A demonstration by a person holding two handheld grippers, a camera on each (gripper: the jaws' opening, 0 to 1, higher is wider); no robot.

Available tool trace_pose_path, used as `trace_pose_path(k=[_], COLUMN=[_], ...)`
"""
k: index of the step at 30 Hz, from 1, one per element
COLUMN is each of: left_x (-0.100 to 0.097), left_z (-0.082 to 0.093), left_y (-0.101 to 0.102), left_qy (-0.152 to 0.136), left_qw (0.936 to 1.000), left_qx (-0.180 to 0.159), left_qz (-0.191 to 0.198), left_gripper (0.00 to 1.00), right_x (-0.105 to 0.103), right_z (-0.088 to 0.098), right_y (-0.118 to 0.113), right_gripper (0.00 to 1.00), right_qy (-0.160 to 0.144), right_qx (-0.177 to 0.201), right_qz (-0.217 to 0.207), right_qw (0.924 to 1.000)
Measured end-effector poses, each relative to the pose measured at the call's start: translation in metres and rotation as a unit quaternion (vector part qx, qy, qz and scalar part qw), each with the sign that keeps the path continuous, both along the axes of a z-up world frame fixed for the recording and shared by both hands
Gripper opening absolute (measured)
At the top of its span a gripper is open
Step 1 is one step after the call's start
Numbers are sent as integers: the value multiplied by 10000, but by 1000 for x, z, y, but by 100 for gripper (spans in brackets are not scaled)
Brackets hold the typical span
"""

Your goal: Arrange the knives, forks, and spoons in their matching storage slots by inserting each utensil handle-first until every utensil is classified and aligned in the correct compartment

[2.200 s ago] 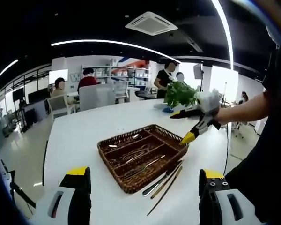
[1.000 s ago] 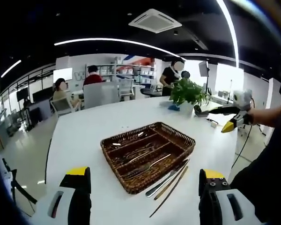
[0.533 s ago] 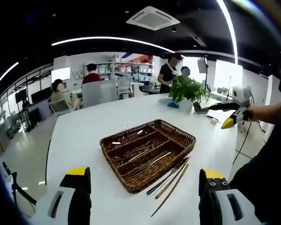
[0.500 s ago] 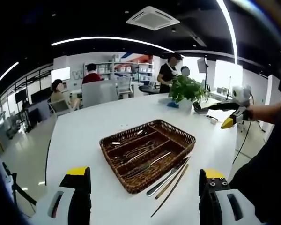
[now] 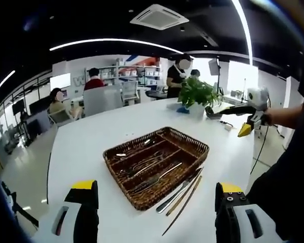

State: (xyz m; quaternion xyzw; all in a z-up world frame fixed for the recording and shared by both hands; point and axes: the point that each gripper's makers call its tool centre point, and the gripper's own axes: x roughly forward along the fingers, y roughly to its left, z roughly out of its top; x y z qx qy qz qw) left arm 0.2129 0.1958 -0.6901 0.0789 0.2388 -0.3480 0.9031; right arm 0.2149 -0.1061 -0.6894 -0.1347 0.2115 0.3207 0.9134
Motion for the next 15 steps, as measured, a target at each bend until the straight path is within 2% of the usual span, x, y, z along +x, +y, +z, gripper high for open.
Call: trace_pose_path(k=[6, 9, 12, 15], left_x=[-3, -4, -5, -9], left_z=[1, 4, 5, 5], left_y=[3, 7, 10, 12], left_qy=[-19, -60, -69, -49], left_qw=[10000, 9999, 9998, 9997], left_qx=[-36, -62, -85, -136], left_qz=[36, 88, 147, 188], left_gripper=[100, 100, 100, 100], right_x=[5, 2, 3, 0], right_z=[4, 6, 1, -9], right_y=[2, 19, 32, 46], right_gripper=[99, 99, 98, 90], right_qy=[-6, -7, -35, 65], right_qx=[35, 18, -242, -381], right_qz=[32, 538, 964, 1356], right_qw=[10000, 9985, 9950, 9900])
